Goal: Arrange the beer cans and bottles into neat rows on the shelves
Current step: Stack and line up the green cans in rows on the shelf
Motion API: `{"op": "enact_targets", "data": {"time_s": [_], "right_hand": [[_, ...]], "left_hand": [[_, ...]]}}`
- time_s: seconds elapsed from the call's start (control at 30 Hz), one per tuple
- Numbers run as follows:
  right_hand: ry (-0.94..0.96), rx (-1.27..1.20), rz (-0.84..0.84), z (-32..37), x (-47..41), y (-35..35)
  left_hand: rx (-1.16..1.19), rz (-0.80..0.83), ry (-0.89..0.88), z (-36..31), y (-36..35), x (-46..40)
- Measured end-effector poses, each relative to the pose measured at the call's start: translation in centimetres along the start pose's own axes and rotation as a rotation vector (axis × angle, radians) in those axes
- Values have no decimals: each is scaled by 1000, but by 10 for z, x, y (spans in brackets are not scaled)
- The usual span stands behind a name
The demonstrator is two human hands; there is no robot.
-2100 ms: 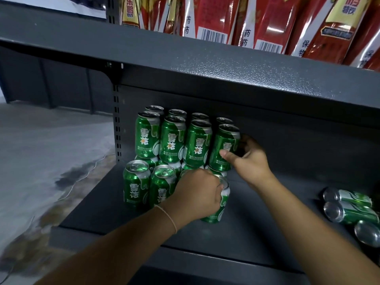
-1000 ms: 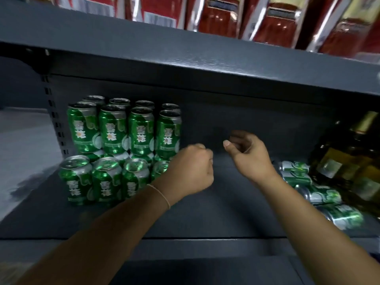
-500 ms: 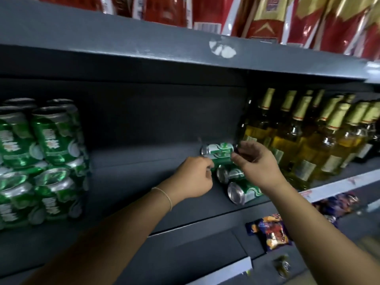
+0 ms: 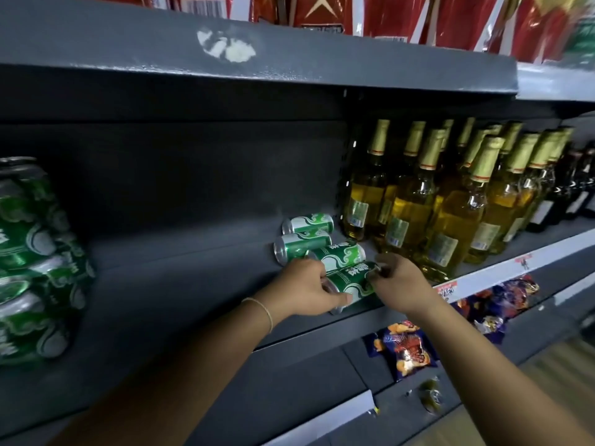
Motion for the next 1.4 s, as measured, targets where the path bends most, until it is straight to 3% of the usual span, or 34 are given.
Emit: {"op": "enact_targets", "data": {"time_s": [0.17,0.37,0.67,0.97,1.2,1.4], "right_hand": [[31,-67,-30,2,1,-1],[141,-175,-194,25,10,23],[317,-566,-291,92,13,26],[484,-738,-170,188,39,-18],[555,-862,45,275,81,-80],[568,-916,232,335,123,-138]], "left_hand": [[-41,-140,-15,-6,4,7],[29,-314,21,2,13,19],[109,-601,17,9,78,52],[-2,-646,176,60,143,99],[-75,-921,225,99,206,172],[-157,-1022,273,138,249,234]]}}
Point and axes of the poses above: each hand's wrist, its own x-axis away from the middle knuckle, its own y-axis out of the back of the hand, z = x × y, the point moved 10 cm from there along -x, towards the middle knuckle, and after that the axes turned 3 degrees about y, right-handed, at the moved point
